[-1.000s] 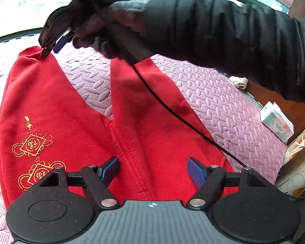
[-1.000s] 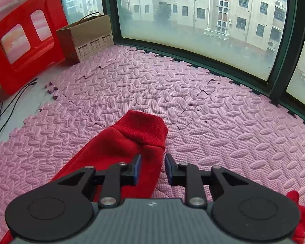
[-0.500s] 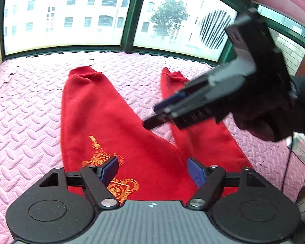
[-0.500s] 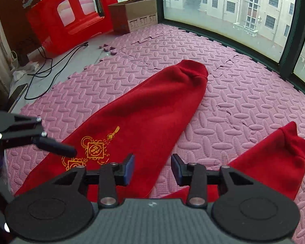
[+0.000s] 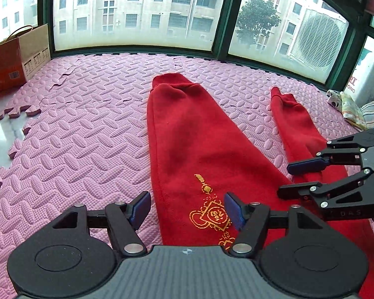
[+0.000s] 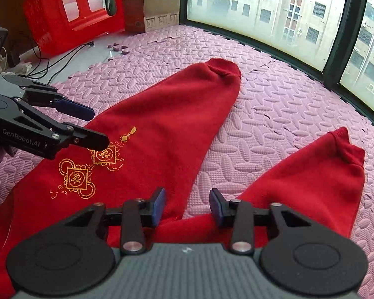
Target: Fold clothes
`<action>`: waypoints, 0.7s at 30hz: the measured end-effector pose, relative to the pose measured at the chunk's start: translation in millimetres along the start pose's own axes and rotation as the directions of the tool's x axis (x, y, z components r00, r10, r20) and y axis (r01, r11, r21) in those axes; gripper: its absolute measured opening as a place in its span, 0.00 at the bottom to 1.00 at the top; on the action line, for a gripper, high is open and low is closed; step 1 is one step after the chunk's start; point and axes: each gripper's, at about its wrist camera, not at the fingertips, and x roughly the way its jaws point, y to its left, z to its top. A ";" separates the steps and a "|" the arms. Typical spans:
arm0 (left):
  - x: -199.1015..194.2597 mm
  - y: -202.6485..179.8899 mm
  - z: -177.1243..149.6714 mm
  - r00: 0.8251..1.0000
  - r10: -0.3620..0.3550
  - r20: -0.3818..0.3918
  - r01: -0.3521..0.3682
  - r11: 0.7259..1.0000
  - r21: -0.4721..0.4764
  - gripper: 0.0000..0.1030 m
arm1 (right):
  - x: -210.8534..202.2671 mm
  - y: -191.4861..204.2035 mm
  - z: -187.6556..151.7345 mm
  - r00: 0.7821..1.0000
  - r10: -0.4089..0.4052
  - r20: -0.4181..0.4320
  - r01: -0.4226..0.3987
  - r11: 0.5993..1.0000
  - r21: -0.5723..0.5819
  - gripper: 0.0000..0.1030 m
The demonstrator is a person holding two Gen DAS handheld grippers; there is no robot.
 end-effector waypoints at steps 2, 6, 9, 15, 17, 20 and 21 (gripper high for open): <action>2.0 1.9 -0.8 1.000 0.014 -0.010 -0.014 1.000 0.000 0.64 | -7.4 -4.6 -2.1 1.000 0.014 0.027 -0.016 0.999 0.043 0.40; -6.1 1.6 -1.3 1.000 0.015 0.005 -0.015 1.000 -0.008 0.64 | -34.1 -24.8 -9.0 0.995 0.015 0.102 -0.033 0.984 0.176 0.43; -15.4 -5.6 -0.2 1.000 -0.004 0.023 0.004 1.000 -0.004 0.64 | -56.0 -54.6 -26.6 0.989 -0.076 0.126 0.034 0.951 0.306 0.44; -34.0 -37.4 0.1 0.993 -0.108 0.044 0.106 0.993 0.049 0.65 | -63.9 -87.8 -71.8 0.968 -0.249 0.029 0.215 0.883 0.417 0.42; -36.9 -49.5 -0.9 0.988 -0.147 0.040 0.144 0.987 0.069 0.65 | -63.5 -94.0 -82.1 0.960 -0.281 0.003 0.251 0.861 0.442 0.39; -36.0 -65.9 -2.5 0.982 -0.187 0.024 0.184 0.978 0.096 0.65 | -61.0 -101.6 -84.2 0.958 -0.285 0.025 0.238 0.841 0.485 0.36; -34.4 -70.4 -3.1 0.981 -0.191 0.018 0.189 0.976 0.105 0.65 | -60.2 -104.2 -84.9 0.957 -0.287 0.032 0.233 0.834 0.500 0.35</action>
